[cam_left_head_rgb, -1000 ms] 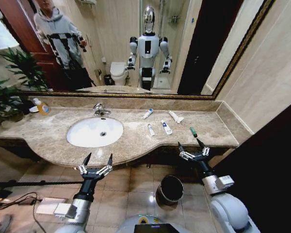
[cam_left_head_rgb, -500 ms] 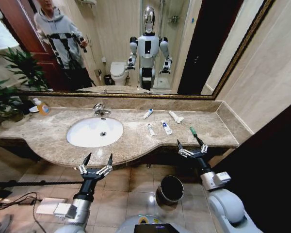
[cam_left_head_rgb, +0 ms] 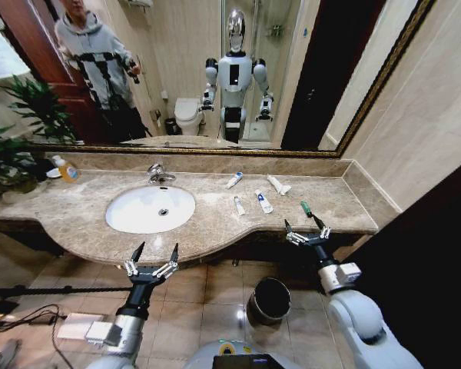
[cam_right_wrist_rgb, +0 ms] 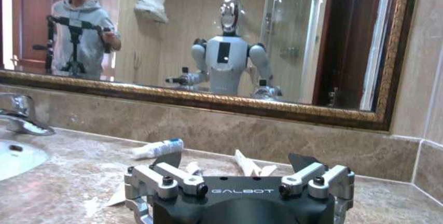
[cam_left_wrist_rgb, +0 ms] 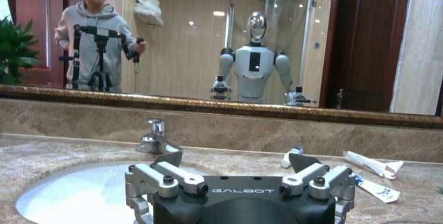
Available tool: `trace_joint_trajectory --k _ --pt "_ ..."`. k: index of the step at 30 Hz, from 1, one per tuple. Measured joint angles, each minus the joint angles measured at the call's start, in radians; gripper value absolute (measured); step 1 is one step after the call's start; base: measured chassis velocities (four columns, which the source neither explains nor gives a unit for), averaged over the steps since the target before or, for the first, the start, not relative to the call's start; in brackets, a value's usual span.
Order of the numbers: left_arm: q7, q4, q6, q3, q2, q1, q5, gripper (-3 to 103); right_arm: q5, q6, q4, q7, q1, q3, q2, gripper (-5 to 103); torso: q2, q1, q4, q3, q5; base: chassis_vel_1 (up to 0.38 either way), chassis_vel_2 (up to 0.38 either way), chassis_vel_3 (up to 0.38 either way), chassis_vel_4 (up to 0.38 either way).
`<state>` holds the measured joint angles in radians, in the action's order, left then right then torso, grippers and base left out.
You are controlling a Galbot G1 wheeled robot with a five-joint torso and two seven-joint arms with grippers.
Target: Pick up the trash from the sink and place it in the trash bin.
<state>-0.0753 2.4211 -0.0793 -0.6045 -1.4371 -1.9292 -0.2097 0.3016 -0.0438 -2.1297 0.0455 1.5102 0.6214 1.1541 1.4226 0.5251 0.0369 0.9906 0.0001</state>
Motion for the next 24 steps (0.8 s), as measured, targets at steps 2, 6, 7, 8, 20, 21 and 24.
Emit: trace_joint_trajectory --k 2,6,7,8,20,21,24 --pt "0.0 0.0 0.0 0.0 0.0 0.0 0.0 100 0.004 -0.011 0.011 0.001 -0.015 -0.006 -0.002 100 0.0 0.0 0.0 0.0 -0.0001 0.0 0.0 0.0 0.0" --pt "0.0 0.0 0.0 0.0 0.0 0.0 0.0 100 0.006 -0.02 0.036 0.001 -0.038 -0.015 -0.007 100 0.0 0.0 -0.0001 0.0 -0.0001 0.0 0.0 0.0 0.0" --pt "0.0 0.0 0.0 0.0 0.0 0.0 0.0 100 0.009 -0.026 0.049 0.001 -0.054 -0.019 -0.01 100 0.0 0.0 -0.0002 0.0 -0.0001 0.0 0.0 0.0 0.0" --pt "0.0 0.0 0.0 0.0 0.0 0.0 0.0 100 0.009 -0.026 0.049 0.001 -0.054 -0.019 -0.01 100 0.0 0.0 -0.0002 0.0 -0.0001 0.0 0.0 0.0 0.0" --pt "0.0 0.0 0.0 0.0 0.0 0.0 0.0 100 0.081 -0.084 0.273 -0.003 -0.238 -0.04 -0.066 100 0.0 0.0 -0.0001 0.0 0.0 0.0 0.0 0.0 0.0" --pt "0.0 0.0 0.0 0.0 0.0 0.0 0.0 100 0.081 -0.084 0.273 -0.003 -0.238 -0.04 -0.066 100 0.0 0.0 -0.0001 0.0 0.0 0.0 0.0 0.0 0.0" --pt "0.0 0.0 0.0 0.0 0.0 0.0 0.0 100 0.093 -0.086 0.364 -0.011 -0.301 -0.048 -0.08 100 0.0 0.0 -0.0001 0.0 -0.0001 0.0 0.0 0.0 0.0"
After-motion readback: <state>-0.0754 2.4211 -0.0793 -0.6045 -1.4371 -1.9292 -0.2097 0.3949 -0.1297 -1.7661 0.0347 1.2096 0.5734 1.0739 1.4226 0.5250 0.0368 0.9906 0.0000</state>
